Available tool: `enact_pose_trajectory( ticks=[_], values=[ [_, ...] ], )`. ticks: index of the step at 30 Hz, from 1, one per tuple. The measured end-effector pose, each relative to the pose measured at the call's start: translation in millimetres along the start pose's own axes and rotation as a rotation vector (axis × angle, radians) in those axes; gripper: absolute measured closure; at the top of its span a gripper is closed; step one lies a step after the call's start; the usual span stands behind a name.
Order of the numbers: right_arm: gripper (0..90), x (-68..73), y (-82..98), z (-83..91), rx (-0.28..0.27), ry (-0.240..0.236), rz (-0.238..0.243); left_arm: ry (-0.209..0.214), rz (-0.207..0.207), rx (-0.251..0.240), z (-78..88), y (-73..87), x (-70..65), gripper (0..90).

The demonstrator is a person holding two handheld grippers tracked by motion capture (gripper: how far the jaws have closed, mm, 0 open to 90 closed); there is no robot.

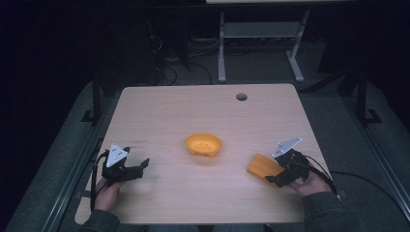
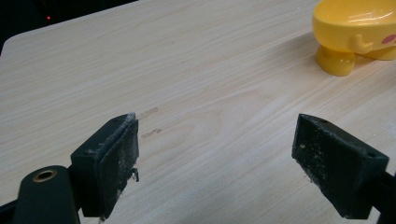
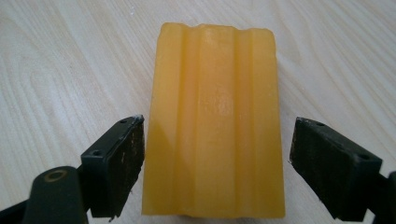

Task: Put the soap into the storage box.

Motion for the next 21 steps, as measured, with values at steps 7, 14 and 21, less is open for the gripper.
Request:
enact_pose_trajectory(
  ticks=[7,14,21],
  values=[
    [16.7,0.7,-6.1,-8.3,0.033,-0.008,-0.003,0.002,0.006,-0.002,0.1,-0.1,-0.8,14.0],
    [16.8,0.2,-10.1,-18.0,0.059,-0.008,0.012,0.002,0.009,-0.004,-0.1,-0.3,-1.0,14.0],
    [17.9,0.6,-13.5,-26.6,0.082,-0.003,0.026,0.001,0.008,-0.006,0.1,-0.4,-0.4,14.0]
  ],
)
Point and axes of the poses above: each handheld gripper's, and its own axes: z roughly backward along the jaws, y roughly out of its underside, x roughly to its left, the point moved 2 cm from there along -z, roughly forward along the jaws, and after that the axes turned 5 degrees about -z, right-handed, at the moved point
